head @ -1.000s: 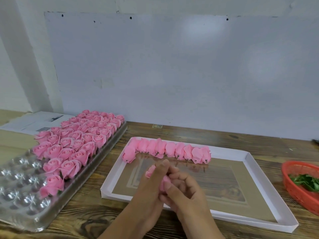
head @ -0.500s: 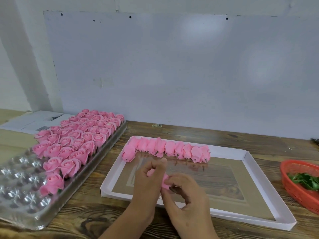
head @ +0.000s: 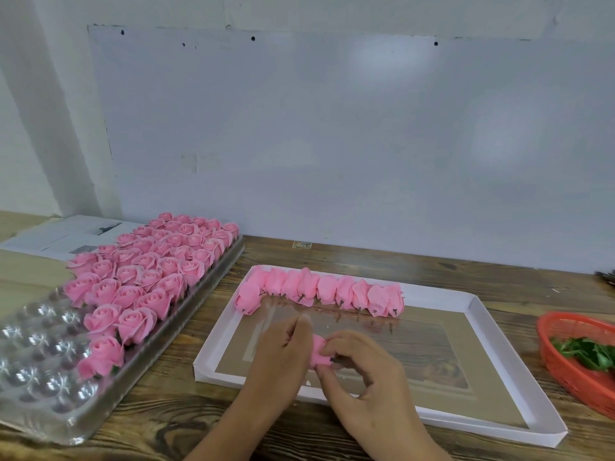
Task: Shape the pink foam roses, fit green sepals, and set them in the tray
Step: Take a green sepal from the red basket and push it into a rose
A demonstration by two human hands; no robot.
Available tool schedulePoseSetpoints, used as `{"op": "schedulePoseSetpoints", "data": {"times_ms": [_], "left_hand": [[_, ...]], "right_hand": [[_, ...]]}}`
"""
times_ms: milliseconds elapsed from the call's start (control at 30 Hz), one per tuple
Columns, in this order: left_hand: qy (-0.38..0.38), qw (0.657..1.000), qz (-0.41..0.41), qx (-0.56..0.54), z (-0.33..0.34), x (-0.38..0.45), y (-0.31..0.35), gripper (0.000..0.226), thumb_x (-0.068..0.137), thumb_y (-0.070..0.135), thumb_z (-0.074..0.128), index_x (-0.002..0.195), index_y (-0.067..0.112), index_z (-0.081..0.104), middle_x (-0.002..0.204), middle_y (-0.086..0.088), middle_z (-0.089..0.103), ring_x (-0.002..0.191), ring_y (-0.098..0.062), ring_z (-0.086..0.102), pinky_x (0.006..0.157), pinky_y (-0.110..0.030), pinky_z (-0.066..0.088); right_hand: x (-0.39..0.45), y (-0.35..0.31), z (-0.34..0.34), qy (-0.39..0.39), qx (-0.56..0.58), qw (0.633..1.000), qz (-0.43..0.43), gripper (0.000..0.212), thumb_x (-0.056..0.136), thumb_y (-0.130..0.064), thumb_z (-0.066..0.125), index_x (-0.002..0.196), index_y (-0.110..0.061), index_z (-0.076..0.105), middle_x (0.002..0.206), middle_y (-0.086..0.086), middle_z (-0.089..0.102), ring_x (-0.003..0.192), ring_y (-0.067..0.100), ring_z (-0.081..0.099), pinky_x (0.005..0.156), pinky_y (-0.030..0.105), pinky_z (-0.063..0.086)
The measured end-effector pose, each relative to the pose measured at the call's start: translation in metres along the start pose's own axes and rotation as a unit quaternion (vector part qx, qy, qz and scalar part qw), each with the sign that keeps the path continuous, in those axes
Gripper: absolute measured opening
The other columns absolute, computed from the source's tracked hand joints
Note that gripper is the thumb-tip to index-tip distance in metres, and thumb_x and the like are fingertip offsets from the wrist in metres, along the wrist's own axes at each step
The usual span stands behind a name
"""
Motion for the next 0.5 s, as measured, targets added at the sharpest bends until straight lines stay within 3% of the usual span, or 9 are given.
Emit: {"op": "schedulePoseSetpoints", "data": {"times_ms": [233, 500], "left_hand": [[0.003, 0.999, 0.003, -0.034, -0.0011, -0.0015, 0.0043, 0.058, 0.101, 0.029, 0.041, 0.043, 0.027, 0.043, 0.044, 0.006, 0.041, 0.039, -0.002, 0.039, 0.041, -0.01, 0.031], [0.036, 0.998, 0.052, 0.008, -0.0064, -0.0008, 0.0048, 0.057, 0.099, 0.019, 0.052, 0.043, 0.026, 0.043, 0.043, 0.01, 0.033, 0.043, -0.005, 0.032, 0.044, -0.015, 0.031]], "right_hand": [[0.0027, 0.004, -0.0015, 0.001, 0.043, 0.999, 0.024, 0.022, 0.078, -0.017, 0.07, 0.094, -0.032, 0.069, 0.101, -0.01, 0.067, 0.088, 0.014, 0.067, 0.075, 0.023, 0.057], [0.001, 0.0087, -0.0004, -0.023, 0.053, 0.995, 0.086, 0.031, 0.075, -0.009, 0.074, 0.094, -0.032, 0.07, 0.102, -0.013, 0.067, 0.09, 0.012, 0.067, 0.075, 0.02, 0.056]]}}
Point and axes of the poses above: each hand's wrist, its own x-axis towards the middle knuckle, its own z-axis out of the palm, y = z × x, the point moved 4 cm from there along x, towards the middle knuckle
